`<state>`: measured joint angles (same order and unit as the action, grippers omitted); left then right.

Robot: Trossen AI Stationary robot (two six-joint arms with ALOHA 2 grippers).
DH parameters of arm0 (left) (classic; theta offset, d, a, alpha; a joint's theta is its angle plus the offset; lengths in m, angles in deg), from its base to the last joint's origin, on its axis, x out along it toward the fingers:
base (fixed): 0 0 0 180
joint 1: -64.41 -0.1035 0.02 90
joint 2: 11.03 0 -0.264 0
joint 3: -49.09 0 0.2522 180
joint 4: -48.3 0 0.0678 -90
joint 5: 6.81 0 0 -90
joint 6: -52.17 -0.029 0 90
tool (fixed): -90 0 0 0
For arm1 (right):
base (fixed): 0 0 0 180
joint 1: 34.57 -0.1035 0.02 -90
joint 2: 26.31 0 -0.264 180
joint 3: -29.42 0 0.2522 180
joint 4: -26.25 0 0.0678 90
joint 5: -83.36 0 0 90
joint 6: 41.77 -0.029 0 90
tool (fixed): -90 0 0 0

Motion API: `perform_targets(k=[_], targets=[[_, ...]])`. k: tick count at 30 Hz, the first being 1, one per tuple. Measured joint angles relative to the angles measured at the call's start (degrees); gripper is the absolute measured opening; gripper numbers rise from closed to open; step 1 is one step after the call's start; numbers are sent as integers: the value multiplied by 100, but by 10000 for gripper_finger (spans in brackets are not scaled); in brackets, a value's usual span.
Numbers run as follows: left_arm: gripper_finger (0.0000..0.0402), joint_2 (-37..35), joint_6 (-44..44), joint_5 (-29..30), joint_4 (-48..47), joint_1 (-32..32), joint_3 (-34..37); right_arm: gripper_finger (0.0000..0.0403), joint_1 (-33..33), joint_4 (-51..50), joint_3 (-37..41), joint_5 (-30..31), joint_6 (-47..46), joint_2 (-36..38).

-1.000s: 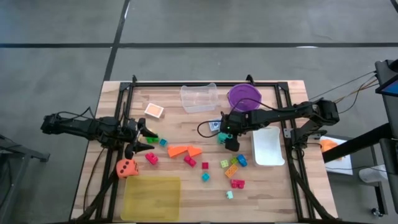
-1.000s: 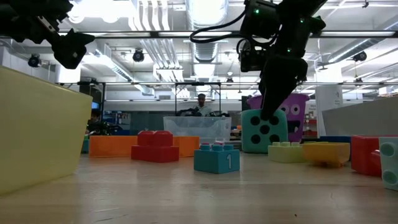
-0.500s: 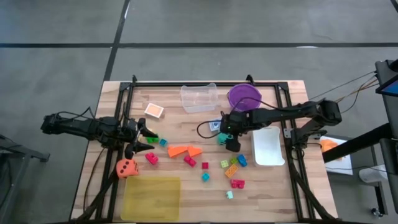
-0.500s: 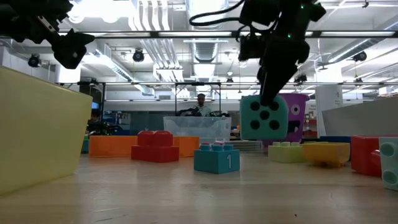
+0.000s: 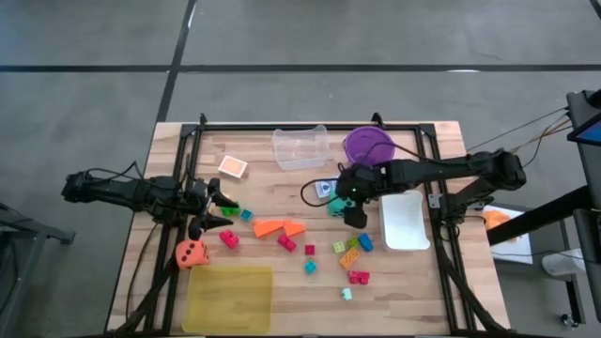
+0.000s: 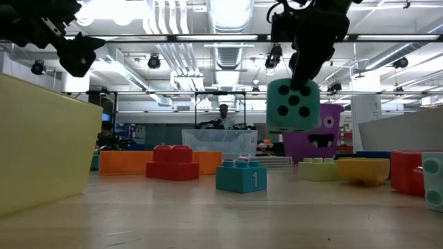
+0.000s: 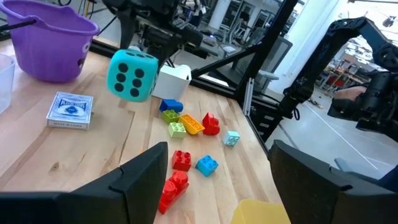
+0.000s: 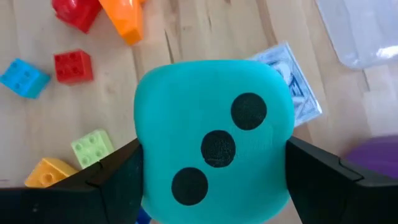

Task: Pick & Place Toys
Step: Put the light blue dice into the white bin

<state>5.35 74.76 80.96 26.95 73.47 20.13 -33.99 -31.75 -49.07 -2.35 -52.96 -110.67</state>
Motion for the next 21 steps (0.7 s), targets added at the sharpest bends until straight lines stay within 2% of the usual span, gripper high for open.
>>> perform_targets(k=[11, 21], targets=[[274, 0, 0, 2, 0, 0, 0, 306, -5, -40, 195, -40, -88, -13], [274, 0, 0, 2, 0, -1, 0, 305, -108, -1071, -305, -98, -503, 194]])
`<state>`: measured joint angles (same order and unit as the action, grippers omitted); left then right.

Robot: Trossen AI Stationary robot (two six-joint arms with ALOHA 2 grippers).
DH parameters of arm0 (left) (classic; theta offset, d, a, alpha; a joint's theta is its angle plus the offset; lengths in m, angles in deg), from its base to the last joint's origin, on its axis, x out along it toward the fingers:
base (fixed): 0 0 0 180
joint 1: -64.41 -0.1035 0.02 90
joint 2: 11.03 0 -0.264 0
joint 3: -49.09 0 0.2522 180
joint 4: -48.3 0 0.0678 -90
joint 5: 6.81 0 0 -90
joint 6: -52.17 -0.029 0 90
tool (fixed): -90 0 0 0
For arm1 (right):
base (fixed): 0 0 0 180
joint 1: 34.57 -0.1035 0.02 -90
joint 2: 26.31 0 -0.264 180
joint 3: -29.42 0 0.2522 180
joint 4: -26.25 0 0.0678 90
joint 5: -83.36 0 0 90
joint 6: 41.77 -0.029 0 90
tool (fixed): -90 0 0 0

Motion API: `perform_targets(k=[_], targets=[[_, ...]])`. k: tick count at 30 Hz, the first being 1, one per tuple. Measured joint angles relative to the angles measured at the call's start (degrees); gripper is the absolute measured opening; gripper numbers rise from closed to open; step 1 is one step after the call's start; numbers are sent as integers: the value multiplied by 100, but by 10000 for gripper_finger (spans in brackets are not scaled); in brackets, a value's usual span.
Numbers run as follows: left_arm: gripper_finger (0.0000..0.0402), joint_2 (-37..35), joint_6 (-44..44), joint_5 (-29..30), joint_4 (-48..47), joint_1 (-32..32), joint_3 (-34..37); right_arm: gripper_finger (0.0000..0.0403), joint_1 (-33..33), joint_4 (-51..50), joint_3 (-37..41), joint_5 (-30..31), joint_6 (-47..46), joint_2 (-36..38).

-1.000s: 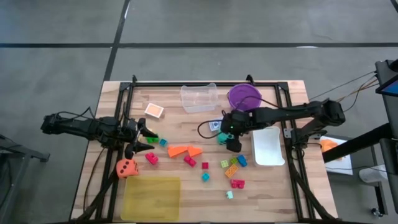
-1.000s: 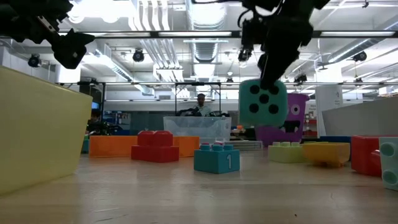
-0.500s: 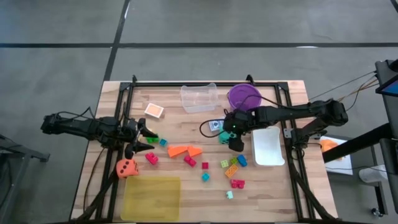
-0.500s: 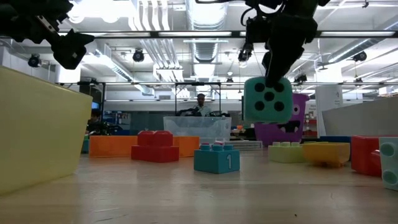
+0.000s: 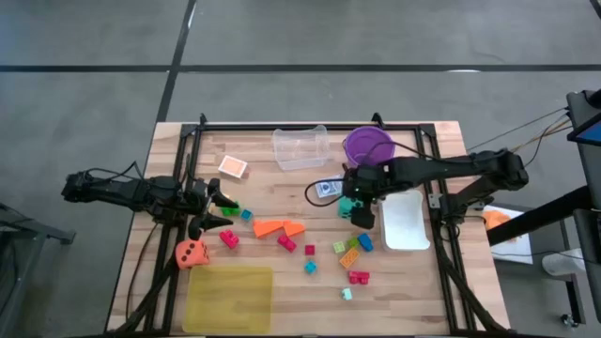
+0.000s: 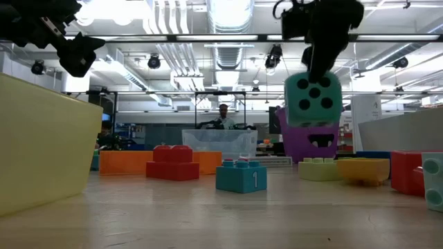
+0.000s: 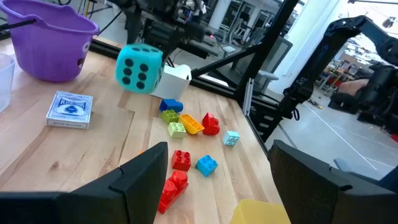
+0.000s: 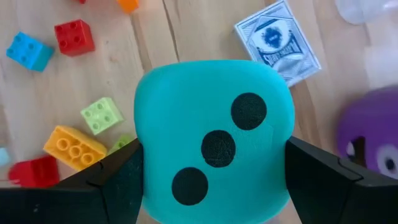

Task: Pick & Place Toys
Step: Put the light blue dice into the white bin

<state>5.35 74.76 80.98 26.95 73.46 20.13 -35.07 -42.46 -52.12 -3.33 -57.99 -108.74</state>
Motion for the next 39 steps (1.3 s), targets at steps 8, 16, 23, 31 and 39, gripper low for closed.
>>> perform_targets(k=[8, 16, 23, 31, 39], targets=[[274, 0, -2, -1, 2, 1, 0, 305, -193, -1092, -207, 630, -2645, 556], [274, 0, -2, 0, 0, 1, 0, 305, -486, -2592, -221, 1043, -5092, 830], [274, 0, -7, -10, -5, -1, 0, 304, -817, -3004, -230, 1324, -6125, 883], [274, 0, -22, -42, -6, -1, 4, 304, -1431, -3475, -120, 1319, -7290, 814], [274, 0, -22, -42, -5, -1, 7, 304, -1832, -3391, 451, 979, -8077, 940]])
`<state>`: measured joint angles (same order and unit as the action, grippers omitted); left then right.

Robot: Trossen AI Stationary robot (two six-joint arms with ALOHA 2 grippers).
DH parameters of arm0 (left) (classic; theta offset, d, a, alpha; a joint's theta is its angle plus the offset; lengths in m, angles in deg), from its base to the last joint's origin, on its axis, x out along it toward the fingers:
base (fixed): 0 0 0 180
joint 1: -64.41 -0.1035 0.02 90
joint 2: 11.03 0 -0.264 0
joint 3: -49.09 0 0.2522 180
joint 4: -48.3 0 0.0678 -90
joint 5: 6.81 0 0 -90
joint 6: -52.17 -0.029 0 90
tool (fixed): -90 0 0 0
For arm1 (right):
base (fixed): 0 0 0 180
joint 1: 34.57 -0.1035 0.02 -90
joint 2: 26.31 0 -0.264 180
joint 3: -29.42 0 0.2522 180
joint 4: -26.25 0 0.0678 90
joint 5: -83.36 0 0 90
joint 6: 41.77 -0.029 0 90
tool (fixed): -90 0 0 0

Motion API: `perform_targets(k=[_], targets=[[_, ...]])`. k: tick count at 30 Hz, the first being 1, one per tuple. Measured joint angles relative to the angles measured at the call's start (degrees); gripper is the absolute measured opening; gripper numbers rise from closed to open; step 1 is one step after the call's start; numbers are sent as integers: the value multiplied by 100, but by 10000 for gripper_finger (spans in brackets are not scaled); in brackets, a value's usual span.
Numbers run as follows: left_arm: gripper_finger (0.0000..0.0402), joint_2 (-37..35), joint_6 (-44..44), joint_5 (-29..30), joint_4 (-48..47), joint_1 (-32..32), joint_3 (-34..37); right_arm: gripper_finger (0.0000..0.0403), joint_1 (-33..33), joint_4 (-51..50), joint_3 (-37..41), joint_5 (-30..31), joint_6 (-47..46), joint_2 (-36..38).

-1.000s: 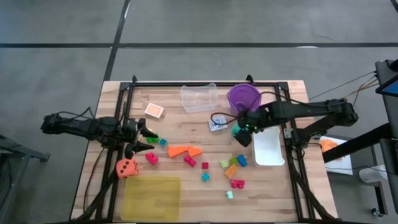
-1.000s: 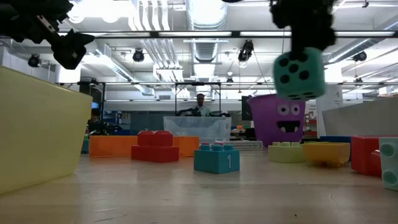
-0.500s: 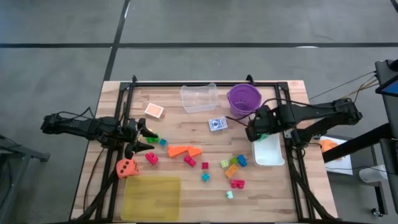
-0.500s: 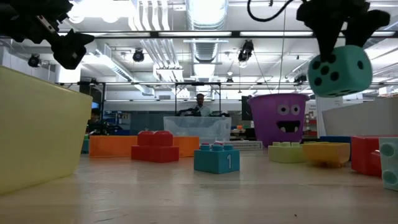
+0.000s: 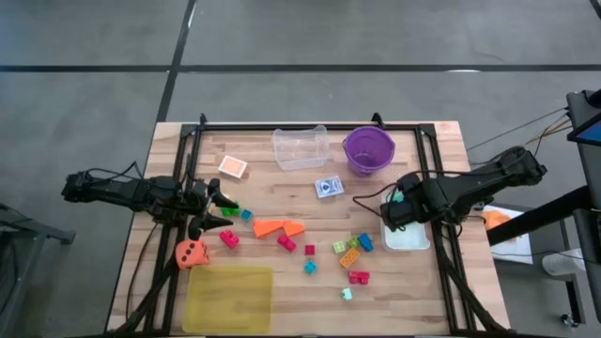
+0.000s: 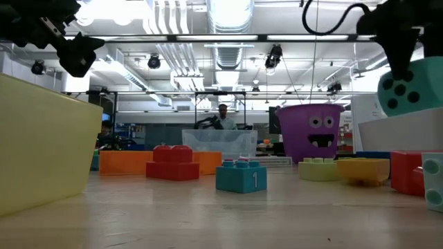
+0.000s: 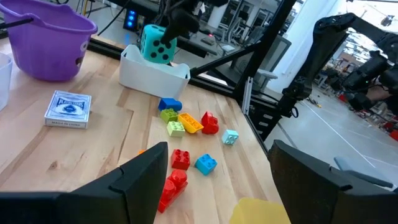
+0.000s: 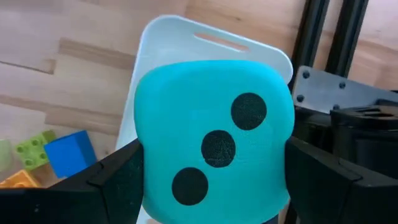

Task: Pick & Place Toys
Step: Put the light blue dice into the white bin

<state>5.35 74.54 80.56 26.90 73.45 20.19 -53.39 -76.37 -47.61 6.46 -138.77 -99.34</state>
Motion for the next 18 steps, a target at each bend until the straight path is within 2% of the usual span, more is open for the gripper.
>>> perform_targets(k=[6, 12, 18], targets=[[274, 0, 2, 0, 6, 2, 4, 304, 180, 646, 507, -16, 140, 417], [274, 0, 17, 0, 7, 2, 4, 304, 394, 739, 979, 57, 165, 858], [274, 0, 17, 2, 7, 2, 4, 303, 416, 1248, 1326, 146, 134, 937]])
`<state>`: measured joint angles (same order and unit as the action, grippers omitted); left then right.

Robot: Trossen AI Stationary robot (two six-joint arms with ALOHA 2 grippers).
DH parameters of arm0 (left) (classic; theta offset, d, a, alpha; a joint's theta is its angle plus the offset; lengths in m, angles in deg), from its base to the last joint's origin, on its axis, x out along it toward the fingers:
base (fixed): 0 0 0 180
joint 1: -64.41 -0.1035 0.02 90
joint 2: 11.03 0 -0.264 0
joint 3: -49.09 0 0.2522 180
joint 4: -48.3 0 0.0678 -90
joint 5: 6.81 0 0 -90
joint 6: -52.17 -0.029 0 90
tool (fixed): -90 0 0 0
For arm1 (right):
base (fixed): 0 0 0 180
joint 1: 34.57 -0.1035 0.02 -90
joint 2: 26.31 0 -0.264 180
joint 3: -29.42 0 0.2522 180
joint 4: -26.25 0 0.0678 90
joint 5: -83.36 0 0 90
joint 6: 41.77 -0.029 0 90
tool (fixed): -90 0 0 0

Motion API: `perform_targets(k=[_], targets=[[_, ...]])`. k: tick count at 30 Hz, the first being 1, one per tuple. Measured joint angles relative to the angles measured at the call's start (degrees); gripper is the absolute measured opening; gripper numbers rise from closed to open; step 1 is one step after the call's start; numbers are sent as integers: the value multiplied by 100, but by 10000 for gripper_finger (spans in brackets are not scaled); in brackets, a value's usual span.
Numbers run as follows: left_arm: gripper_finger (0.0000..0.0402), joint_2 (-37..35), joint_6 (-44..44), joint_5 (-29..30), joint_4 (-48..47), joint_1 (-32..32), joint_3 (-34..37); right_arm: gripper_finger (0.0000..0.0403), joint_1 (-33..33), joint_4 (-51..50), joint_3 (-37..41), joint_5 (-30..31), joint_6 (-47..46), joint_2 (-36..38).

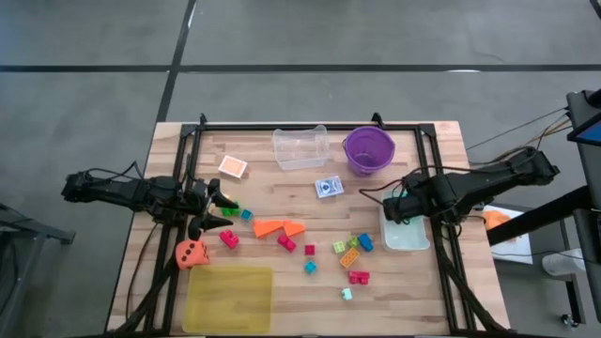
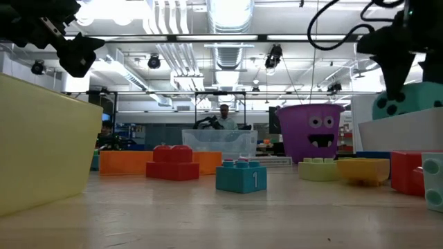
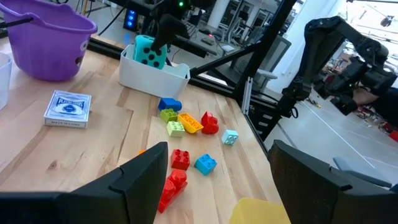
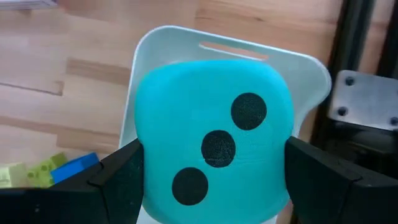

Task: Pick & Place Toys
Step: Put the light blue dice into the white bin

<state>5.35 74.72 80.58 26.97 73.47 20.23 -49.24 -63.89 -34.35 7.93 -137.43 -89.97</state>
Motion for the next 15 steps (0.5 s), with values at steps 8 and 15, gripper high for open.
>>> perform_targets(k=[8, 15], targets=[[274, 0, 0, 0, 0, 0, 0, 303, 10, 156, 177, 208, -37, -378], [274, 0, 0, 0, 0, 0, 0, 303, 8, 275, 263, 203, -180, -395]])
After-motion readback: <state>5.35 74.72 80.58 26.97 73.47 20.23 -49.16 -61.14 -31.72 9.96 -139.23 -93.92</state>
